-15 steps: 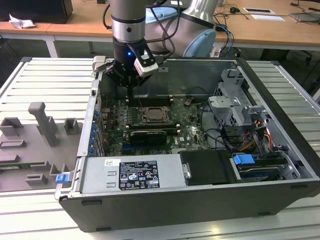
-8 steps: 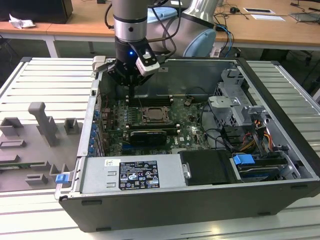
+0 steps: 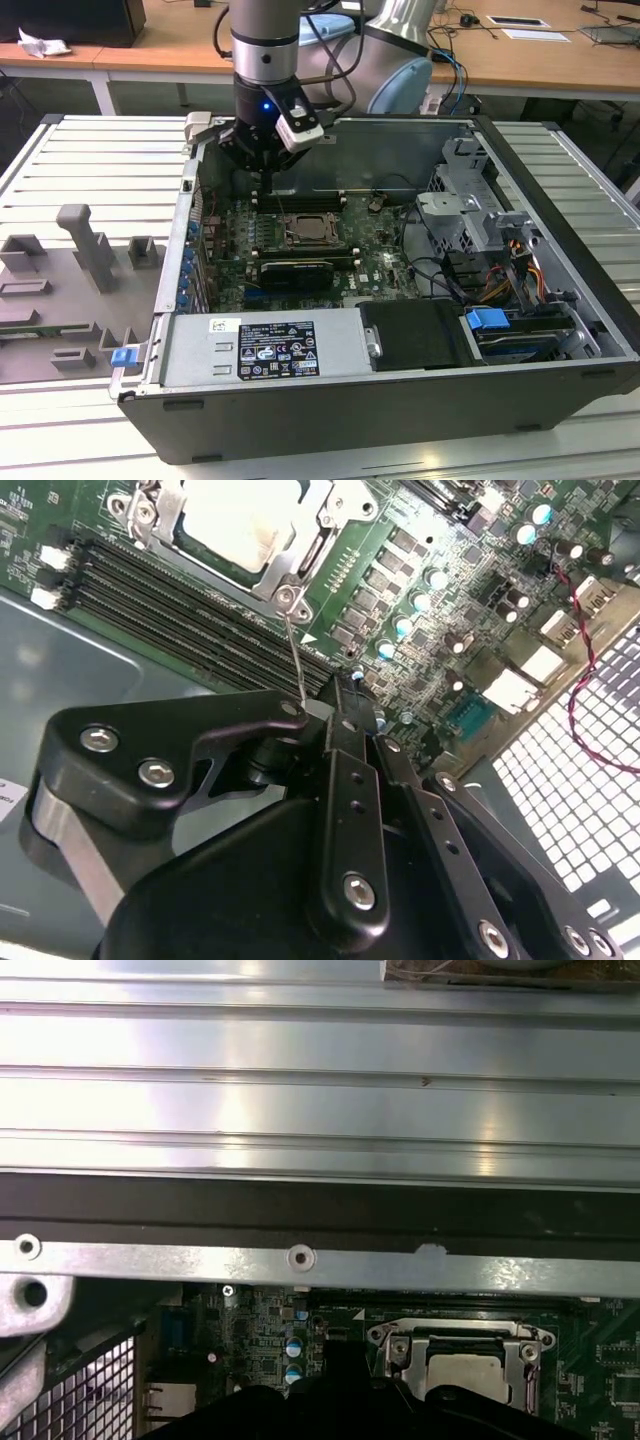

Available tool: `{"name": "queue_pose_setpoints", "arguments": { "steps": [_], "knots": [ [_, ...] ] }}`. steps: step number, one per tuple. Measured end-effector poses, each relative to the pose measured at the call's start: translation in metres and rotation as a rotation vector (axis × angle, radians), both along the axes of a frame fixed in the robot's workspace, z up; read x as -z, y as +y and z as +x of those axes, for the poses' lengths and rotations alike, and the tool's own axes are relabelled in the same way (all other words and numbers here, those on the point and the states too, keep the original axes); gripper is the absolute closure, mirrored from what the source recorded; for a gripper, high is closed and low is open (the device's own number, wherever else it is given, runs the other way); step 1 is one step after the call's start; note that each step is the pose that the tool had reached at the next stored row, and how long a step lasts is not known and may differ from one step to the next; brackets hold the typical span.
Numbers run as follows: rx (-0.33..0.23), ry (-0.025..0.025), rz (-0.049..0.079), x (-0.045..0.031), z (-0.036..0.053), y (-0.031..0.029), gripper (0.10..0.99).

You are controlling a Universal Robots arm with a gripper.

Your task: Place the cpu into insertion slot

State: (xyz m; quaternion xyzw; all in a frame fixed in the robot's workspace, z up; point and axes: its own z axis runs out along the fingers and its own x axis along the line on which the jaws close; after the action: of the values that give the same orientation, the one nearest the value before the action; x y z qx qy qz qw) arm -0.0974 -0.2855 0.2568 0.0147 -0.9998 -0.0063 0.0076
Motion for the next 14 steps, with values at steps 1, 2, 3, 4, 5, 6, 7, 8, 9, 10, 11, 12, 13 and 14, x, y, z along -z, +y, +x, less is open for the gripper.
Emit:
{"name": "queue_pose_setpoints", "arguments": {
  "steps": [1,2,3,4,5,6,7,8,9,10,11,12,13,14],
  "knots": [
    [0.001,0.0,0.0,0.0,0.0013,0.0,0.98],
    [0.001,0.0,0.0,0.0,0.0026,0.0,0.98],
    [0.001,0.0,0.0,0.0,0.0038,0.0,0.98],
    [0.001,0.0,0.0,0.0,0.0062,0.0,0.98],
    [0.001,0.0,0.0,0.0,0.0077,0.0,0.98],
    [0.001,-0.0001,0.0,0.0,0.0088,0.0,0.98],
    [0.001,0.0,0.0,0.0,0.0118,0.0,0.98],
    [0.001,0.0,0.0,0.0,0.014,0.0,0.98],
    [0.001,-0.0001,0.0,0.0,0.0159,0.0,0.98],
    [0.001,0.0,0.0,0.0,0.017,0.0,0.98],
    [0.001,0.0,0.0,0.0001,0.0186,0.0,0.98],
    [0.001,0.0,0.0,0.0001,0.0201,0.0,0.98],
    [0.001,0.0001,0.0,0.0002,0.0244,0.0,0.98],
    [0.001,0.0,0.0,0.0002,0.0272,0.0,0.98]
  ]
}}
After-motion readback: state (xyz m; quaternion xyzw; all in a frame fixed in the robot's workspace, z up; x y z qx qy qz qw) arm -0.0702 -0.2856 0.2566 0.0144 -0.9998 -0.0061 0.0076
